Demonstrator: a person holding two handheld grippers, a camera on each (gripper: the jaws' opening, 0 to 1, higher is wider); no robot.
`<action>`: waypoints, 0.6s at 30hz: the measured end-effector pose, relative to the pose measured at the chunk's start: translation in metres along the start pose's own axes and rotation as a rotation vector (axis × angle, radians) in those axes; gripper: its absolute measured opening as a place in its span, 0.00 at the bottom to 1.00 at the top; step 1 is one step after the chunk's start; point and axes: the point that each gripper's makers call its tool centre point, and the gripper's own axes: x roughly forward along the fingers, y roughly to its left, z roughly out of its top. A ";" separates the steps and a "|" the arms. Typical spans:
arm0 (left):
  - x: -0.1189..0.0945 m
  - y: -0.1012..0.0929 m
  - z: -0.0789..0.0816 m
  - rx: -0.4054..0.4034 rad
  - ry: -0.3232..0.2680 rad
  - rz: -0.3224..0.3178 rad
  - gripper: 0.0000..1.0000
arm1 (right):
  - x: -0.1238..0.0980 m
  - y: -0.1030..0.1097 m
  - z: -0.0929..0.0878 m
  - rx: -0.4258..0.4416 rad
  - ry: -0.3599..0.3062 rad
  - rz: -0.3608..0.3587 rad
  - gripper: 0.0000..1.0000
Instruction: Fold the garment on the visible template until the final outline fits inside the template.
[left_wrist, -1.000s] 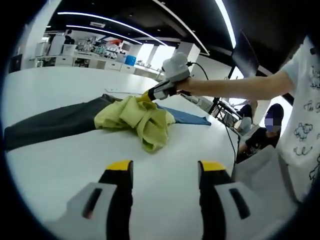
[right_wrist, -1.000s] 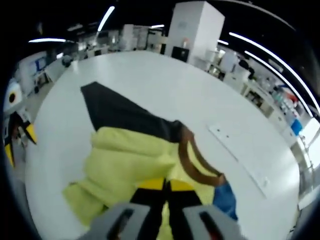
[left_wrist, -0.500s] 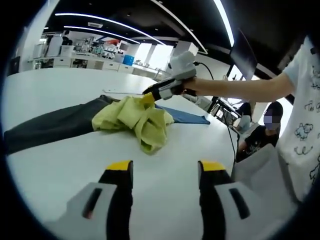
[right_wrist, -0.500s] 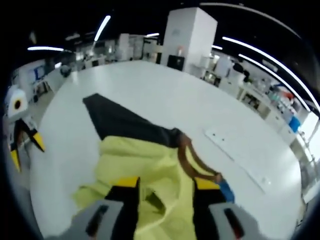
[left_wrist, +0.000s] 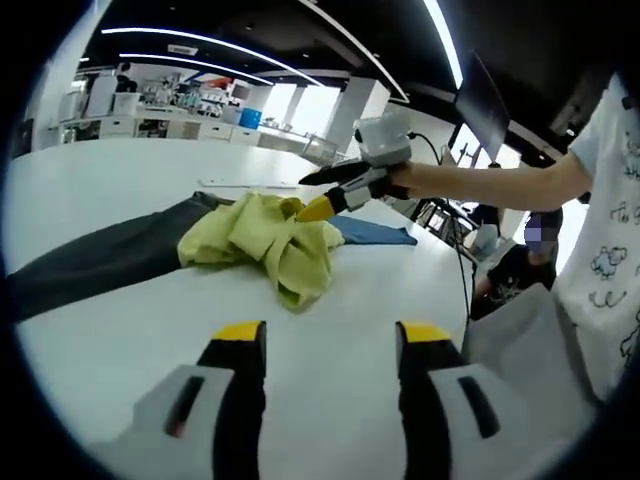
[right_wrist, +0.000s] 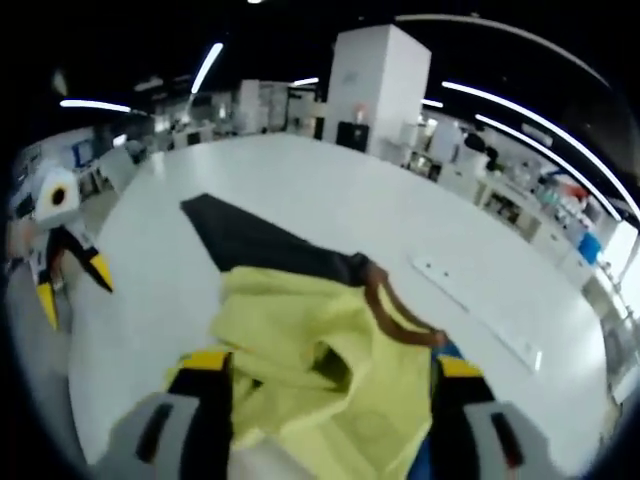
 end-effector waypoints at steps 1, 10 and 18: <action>0.001 -0.001 0.000 0.002 0.002 -0.003 0.49 | -0.001 0.000 0.001 0.008 -0.010 0.002 0.89; 0.006 -0.001 0.006 0.022 0.012 -0.016 0.49 | -0.018 0.006 -0.004 0.013 -0.040 -0.015 1.00; 0.014 0.005 0.014 0.041 0.020 -0.025 0.48 | -0.038 0.022 -0.018 0.039 -0.054 -0.016 1.00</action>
